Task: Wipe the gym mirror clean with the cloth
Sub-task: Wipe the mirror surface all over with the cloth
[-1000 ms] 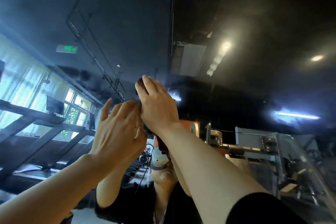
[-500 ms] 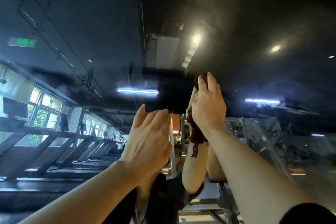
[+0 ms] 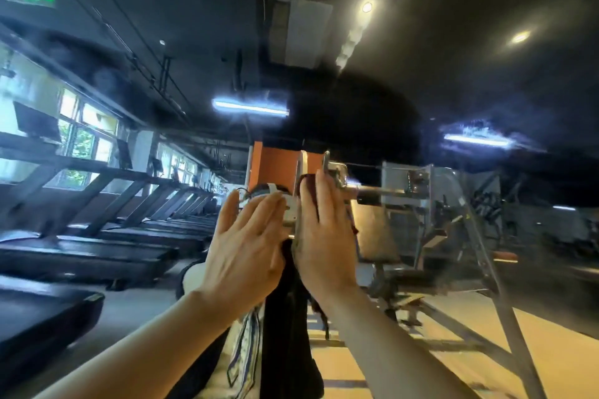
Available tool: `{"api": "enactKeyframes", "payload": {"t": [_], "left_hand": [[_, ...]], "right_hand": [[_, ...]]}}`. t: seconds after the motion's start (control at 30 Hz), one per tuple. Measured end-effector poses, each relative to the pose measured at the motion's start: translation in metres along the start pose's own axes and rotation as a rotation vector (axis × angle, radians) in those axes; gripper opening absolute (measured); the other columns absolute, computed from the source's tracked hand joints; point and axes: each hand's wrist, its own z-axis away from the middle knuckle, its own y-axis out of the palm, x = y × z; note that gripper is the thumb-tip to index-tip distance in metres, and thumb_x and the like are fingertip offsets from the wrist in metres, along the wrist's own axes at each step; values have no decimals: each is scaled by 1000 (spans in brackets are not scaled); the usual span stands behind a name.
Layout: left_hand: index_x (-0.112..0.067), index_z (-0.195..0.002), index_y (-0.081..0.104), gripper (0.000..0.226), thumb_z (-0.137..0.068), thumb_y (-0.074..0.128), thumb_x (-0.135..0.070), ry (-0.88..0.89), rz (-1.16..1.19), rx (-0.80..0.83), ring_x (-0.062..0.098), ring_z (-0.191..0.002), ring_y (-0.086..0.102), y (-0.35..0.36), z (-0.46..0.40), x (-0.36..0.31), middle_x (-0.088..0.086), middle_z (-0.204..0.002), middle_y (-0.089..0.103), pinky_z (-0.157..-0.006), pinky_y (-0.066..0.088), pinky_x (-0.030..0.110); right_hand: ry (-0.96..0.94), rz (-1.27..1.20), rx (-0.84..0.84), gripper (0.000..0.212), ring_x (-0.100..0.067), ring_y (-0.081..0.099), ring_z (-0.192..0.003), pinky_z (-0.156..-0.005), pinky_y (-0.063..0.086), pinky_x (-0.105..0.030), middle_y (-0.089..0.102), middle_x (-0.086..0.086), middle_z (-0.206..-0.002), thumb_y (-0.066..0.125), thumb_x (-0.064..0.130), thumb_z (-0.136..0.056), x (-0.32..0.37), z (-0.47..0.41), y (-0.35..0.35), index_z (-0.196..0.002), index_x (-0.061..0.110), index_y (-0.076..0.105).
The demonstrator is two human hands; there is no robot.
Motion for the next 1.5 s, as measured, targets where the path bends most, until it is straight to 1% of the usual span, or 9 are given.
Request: {"api": "enactKeyframes", "payload": {"t": [0.13,0.33,0.43,0.53,0.67,0.77,0.97,1.23,1.5], "left_hand": [[-17,-146,43,58,-89,48,-31,-59,22,76,24,-133,50,-10,55,4,7,-143,55,-121,14,52],[-6,-142,53,61,-87,48,-31,-174,55,158,24,-134,50,-15,129,14,7,-146,53,-122,14,52],[-8,-149,44,72,-82,60,-27,-204,79,197,20,-142,39,-8,160,4,5,-154,44,-123,9,51],[-10,-152,39,76,-81,62,-28,-207,80,240,17,-147,29,1,187,-11,2,-159,35,-121,13,54],[-12,-154,34,92,-72,75,-20,-232,106,316,17,-148,26,2,207,-28,3,-160,31,-120,11,55],[-13,-155,32,104,-65,84,-21,-310,152,351,17,-149,25,-2,217,-36,2,-162,28,-122,5,54],[-17,-158,24,107,-70,84,-28,-426,220,375,13,-152,16,-3,230,-46,-3,-166,16,-122,-14,48],[-19,-154,35,98,-71,85,-30,-435,221,362,12,-150,12,-6,239,-39,0,-164,22,-121,-10,54],[-17,-153,36,86,-78,76,-29,-453,294,309,11,-151,7,-3,233,-31,0,-164,18,-122,-5,53]], "right_hand": [[-277,-27,105,64,-35,41,-141,-113,35,-46,41,-20,-153,73,6,-83,0,36,2,-143,1,50],[34,-108,-4,53,-41,53,-127,-105,48,-50,52,-26,-139,39,28,-96,24,-7,3,-138,-1,56],[-127,-98,-18,39,-36,49,-131,-112,43,-46,55,-24,-138,40,12,-103,40,52,14,-136,0,58],[-255,-66,7,43,-30,50,-127,-121,20,-35,63,-22,-132,27,5,-109,46,134,10,-129,4,65],[-396,-84,221,44,-29,51,-132,-117,35,-43,47,-16,-146,12,13,-112,41,217,0,-144,10,43],[-452,-75,221,42,-31,54,-130,-110,39,-46,54,-18,-142,20,10,-111,36,206,-4,-138,8,52],[-119,-62,79,37,-38,51,-131,-112,41,-49,54,-25,-141,41,0,-103,61,120,11,-136,0,58],[-471,38,255,37,-38,55,-130,-113,39,-46,54,-24,-141,34,4,-107,43,187,-8,-134,2,60],[-333,102,149,40,-36,52,-133,-116,31,-44,52,-23,-145,54,1,-100,67,136,8,-139,2,55]]}}
